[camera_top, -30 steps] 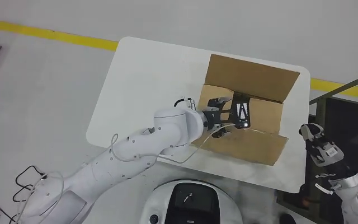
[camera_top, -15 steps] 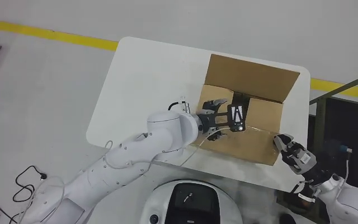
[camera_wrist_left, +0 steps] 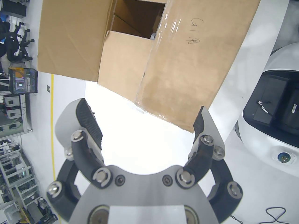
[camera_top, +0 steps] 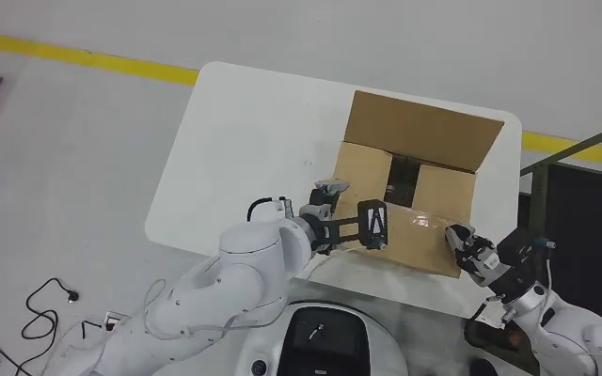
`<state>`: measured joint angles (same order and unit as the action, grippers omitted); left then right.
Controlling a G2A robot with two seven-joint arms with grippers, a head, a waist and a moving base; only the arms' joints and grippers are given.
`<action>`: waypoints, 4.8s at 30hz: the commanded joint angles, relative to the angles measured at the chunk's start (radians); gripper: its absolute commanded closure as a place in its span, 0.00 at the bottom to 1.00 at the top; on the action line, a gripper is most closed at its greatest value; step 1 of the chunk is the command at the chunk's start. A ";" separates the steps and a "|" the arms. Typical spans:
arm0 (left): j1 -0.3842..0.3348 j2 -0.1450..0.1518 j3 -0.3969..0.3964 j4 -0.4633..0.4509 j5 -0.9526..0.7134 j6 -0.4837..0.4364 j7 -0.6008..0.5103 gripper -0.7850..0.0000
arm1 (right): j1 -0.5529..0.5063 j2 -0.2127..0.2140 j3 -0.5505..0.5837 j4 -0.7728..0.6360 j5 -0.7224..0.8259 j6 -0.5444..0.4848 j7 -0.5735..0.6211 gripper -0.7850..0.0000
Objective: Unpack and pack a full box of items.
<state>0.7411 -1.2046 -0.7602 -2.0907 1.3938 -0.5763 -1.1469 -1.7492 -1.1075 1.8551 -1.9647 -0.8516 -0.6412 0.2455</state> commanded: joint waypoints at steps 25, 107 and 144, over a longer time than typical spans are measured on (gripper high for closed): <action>0.141 -0.008 -0.069 0.021 0.071 0.233 -0.282 1.00 | -0.039 -0.001 0.159 -0.088 0.058 0.130 -0.133 1.00; 0.244 0.007 -0.223 -0.236 0.000 0.108 -0.181 0.00 | -0.285 -0.008 0.264 -0.225 0.143 -0.117 -0.164 1.00; 0.206 0.010 -0.239 -0.210 -0.035 0.061 -0.106 0.00 | 0.350 0.041 0.116 0.165 0.269 0.126 0.215 0.36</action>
<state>0.9479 -1.1943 -1.0002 -2.3012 1.3569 -0.5162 -1.2540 -1.4313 -1.0688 1.9825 -1.8244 -0.5778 -0.5141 0.4553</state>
